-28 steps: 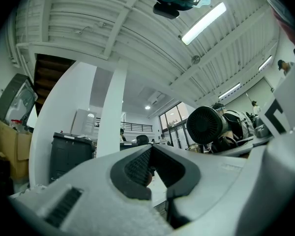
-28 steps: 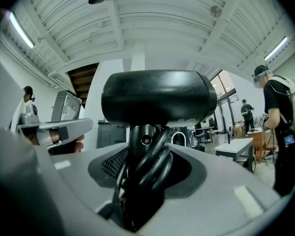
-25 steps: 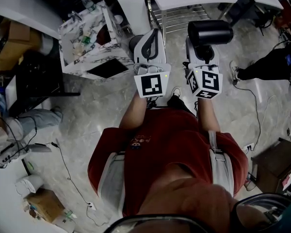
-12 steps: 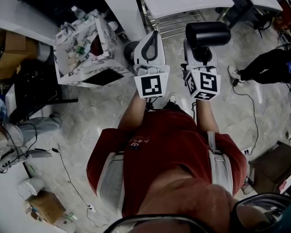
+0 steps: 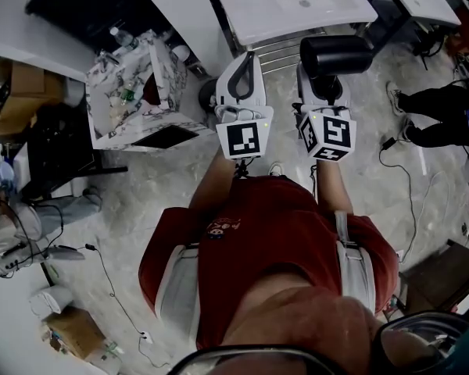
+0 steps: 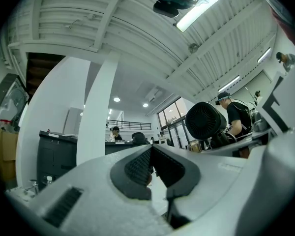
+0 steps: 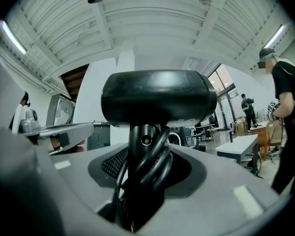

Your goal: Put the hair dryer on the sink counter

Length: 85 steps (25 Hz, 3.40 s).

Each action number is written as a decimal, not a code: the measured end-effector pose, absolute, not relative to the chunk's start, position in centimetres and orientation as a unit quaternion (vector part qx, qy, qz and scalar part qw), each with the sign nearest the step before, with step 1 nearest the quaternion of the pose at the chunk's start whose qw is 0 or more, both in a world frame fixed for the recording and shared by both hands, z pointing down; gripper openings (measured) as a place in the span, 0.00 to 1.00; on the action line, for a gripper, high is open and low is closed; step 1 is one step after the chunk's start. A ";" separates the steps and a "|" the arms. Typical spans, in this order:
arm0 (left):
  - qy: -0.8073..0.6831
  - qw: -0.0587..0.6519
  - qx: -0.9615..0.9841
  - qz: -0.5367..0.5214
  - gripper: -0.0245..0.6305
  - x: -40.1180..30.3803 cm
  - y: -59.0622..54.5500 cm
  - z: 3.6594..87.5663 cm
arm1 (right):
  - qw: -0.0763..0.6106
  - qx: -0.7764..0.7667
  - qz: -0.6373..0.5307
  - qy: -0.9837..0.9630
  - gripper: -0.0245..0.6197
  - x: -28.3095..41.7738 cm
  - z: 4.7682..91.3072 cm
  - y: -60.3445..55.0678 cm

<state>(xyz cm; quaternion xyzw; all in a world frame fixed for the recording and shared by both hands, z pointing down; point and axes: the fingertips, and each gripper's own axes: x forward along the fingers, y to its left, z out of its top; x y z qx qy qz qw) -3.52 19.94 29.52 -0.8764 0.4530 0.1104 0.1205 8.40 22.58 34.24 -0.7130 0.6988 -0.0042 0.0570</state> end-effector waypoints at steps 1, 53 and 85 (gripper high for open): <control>0.454 0.122 -0.876 0.110 0.04 -3.0 19.5 29.5 | 0.057 -0.713 -0.003 0.699 0.35 9.0 34.2 22.2; 0.477 0.097 -0.865 0.121 0.04 -1.2 -11.2 29.5 | 0.030 -0.706 -0.011 0.708 0.35 11.6 34.8 -9.0; 0.472 0.099 -0.868 0.121 0.04 -4.4 -25.8 29.6 | 0.018 -0.700 -0.006 0.714 0.35 7.8 34.4 -24.0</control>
